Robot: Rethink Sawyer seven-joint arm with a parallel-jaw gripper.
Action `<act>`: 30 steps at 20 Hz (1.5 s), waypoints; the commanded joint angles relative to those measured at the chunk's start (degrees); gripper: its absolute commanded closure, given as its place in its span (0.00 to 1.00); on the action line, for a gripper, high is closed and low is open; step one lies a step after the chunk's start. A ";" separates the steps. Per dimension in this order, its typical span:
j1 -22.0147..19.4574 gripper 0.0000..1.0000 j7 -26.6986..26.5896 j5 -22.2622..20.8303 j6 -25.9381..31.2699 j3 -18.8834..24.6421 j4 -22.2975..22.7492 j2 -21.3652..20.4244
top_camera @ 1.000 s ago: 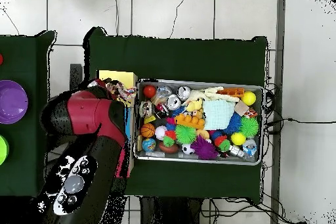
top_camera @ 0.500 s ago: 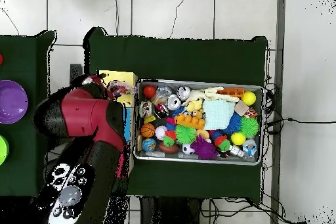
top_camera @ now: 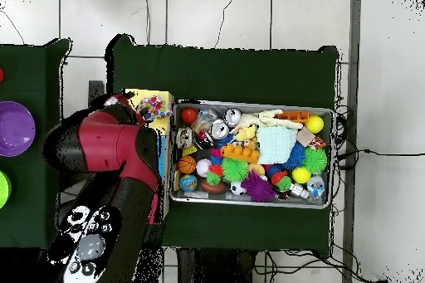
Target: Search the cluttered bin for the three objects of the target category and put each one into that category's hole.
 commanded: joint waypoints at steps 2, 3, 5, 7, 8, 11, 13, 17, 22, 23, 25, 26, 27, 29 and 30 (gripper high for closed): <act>-2.20 0.00 1.89 -2.34 0.48 6.93 5.41 0.43; -2.20 0.00 1.90 -2.32 0.46 7.00 5.48 0.37; -2.23 0.00 1.93 -2.37 0.22 6.96 5.48 0.42; -2.01 0.00 2.06 -2.40 0.50 6.72 5.40 0.41; -1.94 0.00 2.07 -2.46 0.59 6.59 5.31 0.47; -1.44 1.00 2.14 -2.96 0.04 5.86 5.15 0.74; -1.10 1.00 2.33 -3.19 -0.30 5.36 4.92 1.02; -1.49 1.00 2.48 -2.67 0.05 5.87 4.59 1.11; -1.87 1.00 2.45 -2.52 -0.71 6.49 5.52 0.66; -1.83 1.00 2.52 -2.50 -0.70 6.44 5.54 0.69; -1.74 1.00 2.78 -2.33 -0.31 6.30 5.59 0.61; -1.62 1.00 2.88 -2.30 0.07 6.10 5.49 0.61; -1.25 1.00 3.14 -2.35 1.00 5.37 5.22 0.63; -0.81 1.00 3.36 -2.61 1.95 4.26 5.05 0.53; -0.68 1.00 3.61 -2.59 2.42 3.77 4.72 0.69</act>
